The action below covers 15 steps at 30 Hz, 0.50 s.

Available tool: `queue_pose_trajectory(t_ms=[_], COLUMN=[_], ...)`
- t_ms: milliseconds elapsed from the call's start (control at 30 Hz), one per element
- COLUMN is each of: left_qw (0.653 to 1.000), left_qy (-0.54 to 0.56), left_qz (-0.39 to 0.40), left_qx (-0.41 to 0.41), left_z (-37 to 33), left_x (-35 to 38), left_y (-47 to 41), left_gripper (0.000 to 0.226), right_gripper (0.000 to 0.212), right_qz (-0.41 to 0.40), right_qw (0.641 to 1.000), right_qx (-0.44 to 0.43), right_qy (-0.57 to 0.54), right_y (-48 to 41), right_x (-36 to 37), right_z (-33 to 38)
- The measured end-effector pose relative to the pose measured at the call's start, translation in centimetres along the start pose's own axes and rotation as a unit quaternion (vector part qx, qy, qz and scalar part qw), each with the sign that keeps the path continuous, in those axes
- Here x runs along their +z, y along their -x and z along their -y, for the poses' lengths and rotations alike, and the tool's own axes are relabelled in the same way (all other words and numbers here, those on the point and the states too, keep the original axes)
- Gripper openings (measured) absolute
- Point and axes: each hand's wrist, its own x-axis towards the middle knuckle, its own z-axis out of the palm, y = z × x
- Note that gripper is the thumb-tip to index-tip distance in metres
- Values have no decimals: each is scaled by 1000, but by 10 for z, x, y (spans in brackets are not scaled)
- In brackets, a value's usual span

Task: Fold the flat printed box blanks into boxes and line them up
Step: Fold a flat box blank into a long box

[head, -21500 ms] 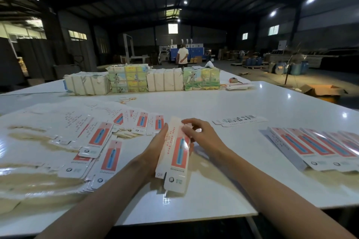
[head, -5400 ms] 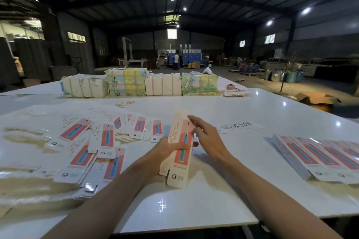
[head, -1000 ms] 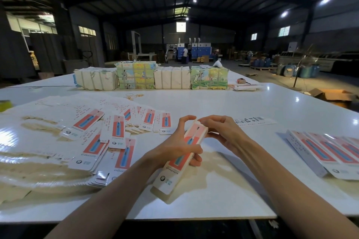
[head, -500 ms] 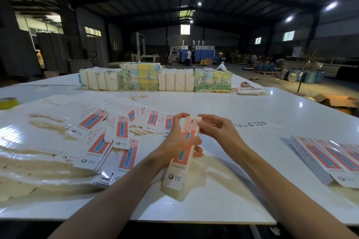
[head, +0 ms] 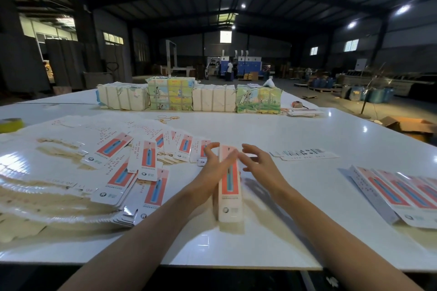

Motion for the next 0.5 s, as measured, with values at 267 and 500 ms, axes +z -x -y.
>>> queue_pose_trajectory(t_ms=[267,500], left_qw=[955,828], left_qy=[284,-547], left_qz=[-35,-113], left_qx=[-81,44], left_z=[-18,-36], left_x=[6,-57], left_y=[3,-5], left_gripper=[57,43], right_gripper=[66,46], right_qz=[75,10], right_qw=[958,928], right_qx=[-14,11], right_qy=[278,372], right_y=[12,35], right_x=[28,-8], right_z=[23,21])
